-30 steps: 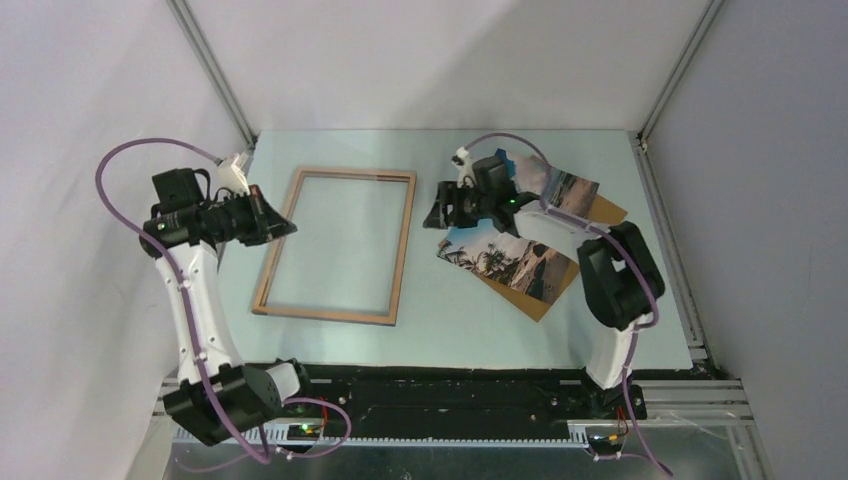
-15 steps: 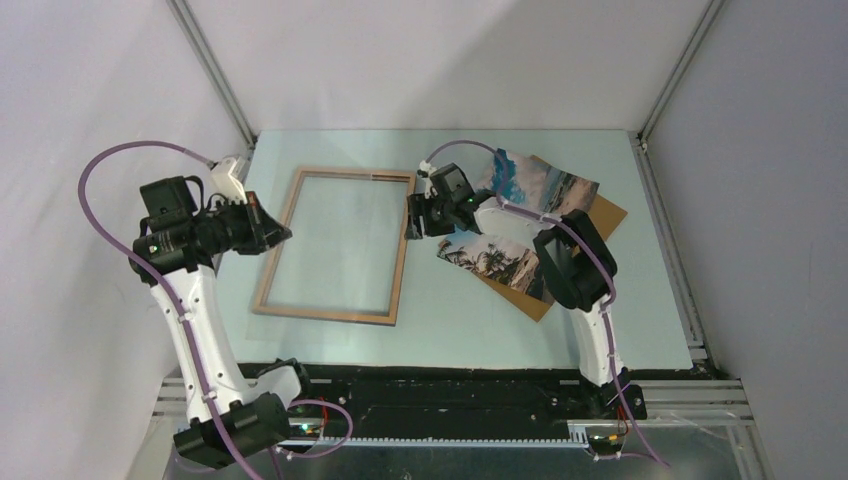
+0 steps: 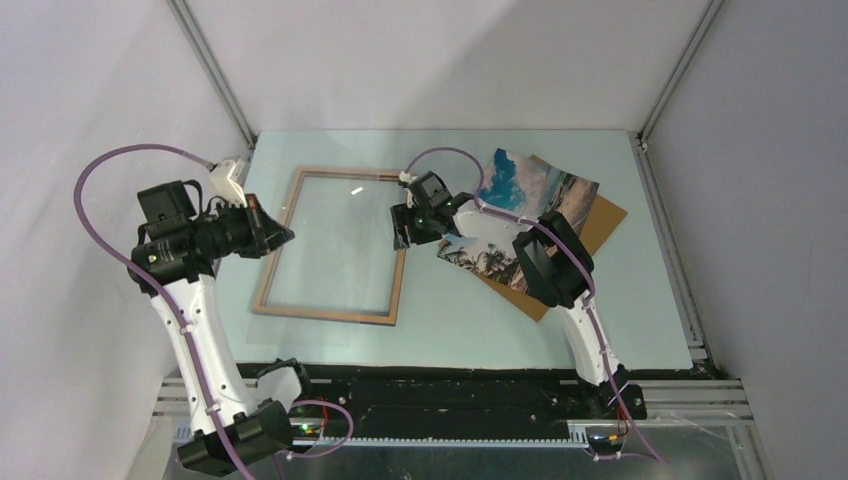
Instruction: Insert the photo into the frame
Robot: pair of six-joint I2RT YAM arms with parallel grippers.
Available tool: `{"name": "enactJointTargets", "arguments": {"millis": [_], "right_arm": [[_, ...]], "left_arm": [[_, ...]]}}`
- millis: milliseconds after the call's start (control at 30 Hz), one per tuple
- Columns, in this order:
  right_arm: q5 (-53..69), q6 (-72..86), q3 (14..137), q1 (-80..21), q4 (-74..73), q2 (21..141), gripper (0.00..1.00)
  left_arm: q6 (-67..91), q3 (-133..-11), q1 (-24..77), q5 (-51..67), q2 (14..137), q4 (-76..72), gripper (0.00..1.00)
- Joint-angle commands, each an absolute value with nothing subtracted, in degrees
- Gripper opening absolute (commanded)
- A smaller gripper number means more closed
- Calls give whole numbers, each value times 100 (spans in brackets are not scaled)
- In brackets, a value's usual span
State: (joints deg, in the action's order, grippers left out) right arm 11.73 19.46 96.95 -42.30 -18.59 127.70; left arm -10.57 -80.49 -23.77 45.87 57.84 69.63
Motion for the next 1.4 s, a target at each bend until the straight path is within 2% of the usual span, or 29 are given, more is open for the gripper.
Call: {"name": "enactJointTargets", "arguments": {"millis": [0,200,400,533,1000,1367], "right_arm": [[945,1807,10132,-4356,-2065,13001,67],[471,1578,10364,-4385,-2304,13213,65],[-199,1358,10469,-4415,-2601,13208,50],[-358,1228,10419,-4428,-2698,13189,46],[-151,866,9218,-4019,-2252,12334,27],[-250,819,8779,-3742,-2034,12026,17]], "left_arm": [[-1012,-8242,-2429,4853,5656,6877,0],[-963,-8255,-2421,4988,5645,6882,0],[-909,-8306,-2426,5209,5653,6882,0],[-852,-8390,-2428,5391,5725,6882,0],[-308,-8333,-2426,6423,6509,6769,0],[1048,-7425,-2396,6237,6946,4889,0]]}}
